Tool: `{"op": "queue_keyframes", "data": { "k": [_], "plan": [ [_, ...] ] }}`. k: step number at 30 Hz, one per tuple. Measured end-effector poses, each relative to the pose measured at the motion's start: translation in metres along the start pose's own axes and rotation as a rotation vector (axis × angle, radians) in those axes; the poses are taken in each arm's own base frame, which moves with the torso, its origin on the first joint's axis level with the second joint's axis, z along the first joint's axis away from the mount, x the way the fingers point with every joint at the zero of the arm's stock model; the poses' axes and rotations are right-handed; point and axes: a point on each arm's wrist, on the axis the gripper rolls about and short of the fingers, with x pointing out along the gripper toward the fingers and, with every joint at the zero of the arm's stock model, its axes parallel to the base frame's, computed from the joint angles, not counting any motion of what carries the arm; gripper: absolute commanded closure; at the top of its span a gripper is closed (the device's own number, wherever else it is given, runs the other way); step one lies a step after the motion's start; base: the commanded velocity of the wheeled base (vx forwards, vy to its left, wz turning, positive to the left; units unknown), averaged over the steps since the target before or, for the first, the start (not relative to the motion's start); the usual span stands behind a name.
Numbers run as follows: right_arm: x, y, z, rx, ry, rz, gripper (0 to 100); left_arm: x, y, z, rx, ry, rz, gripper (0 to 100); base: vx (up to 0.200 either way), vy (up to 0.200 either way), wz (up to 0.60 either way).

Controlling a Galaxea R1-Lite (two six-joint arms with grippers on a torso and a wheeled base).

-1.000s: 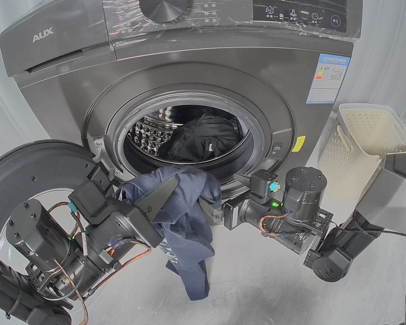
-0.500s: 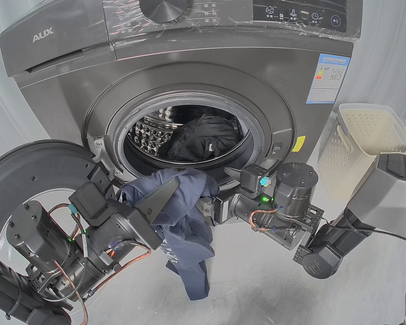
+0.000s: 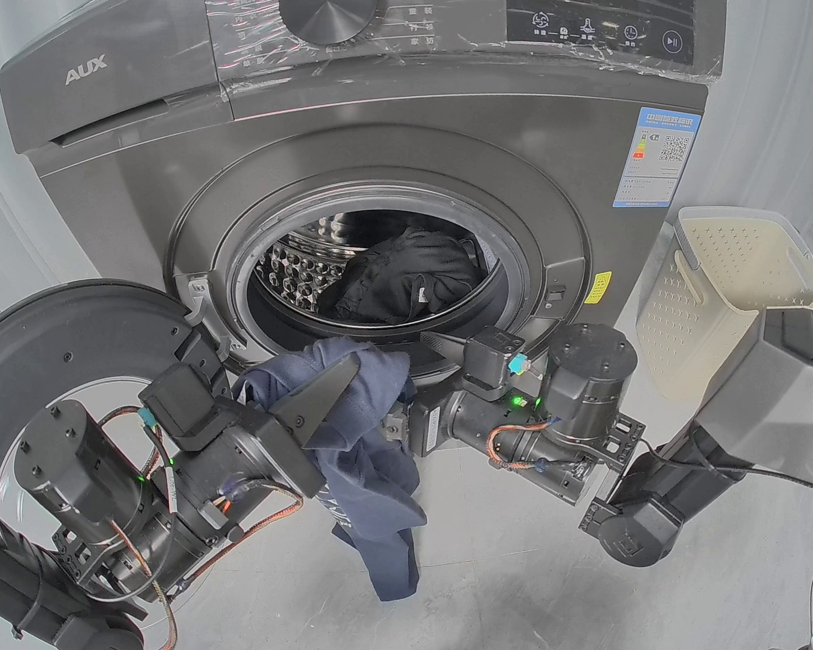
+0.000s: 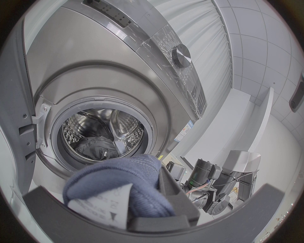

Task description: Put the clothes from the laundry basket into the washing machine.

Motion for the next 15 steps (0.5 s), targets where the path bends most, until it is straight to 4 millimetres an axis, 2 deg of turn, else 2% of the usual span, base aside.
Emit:
{"op": "queue_keyframes", "data": {
  "k": [2, 3, 10, 15],
  "plan": [
    [0.0026, 0.0025, -0.0008, 0.001, -0.01, 0.008, 0, -0.0004, -0.0003, -0.0002, -0.001, 0.002, -0.002, 100, 0.0, 0.0, 0.0],
    [0.0037, 0.0037, -0.0011, 0.001, -0.014, 0.011, 100, -0.0007, -0.0003, -0.0004, -0.001, 0.003, -0.002, 100, 0.0, 0.0, 0.0],
    [0.0055, 0.009, -0.0014, 0.003, -0.025, 0.026, 100, -0.0011, -0.0001, -0.0017, -0.003, 0.009, -0.001, 100, 0.0, 0.0, 0.0],
    [-0.0022, 0.0106, 0.0055, 0.004, -0.025, 0.03, 100, -0.001, 0.001, -0.0037, -0.002, 0.017, 0.003, 100, 0.0, 0.0, 0.0]
  ]
}}
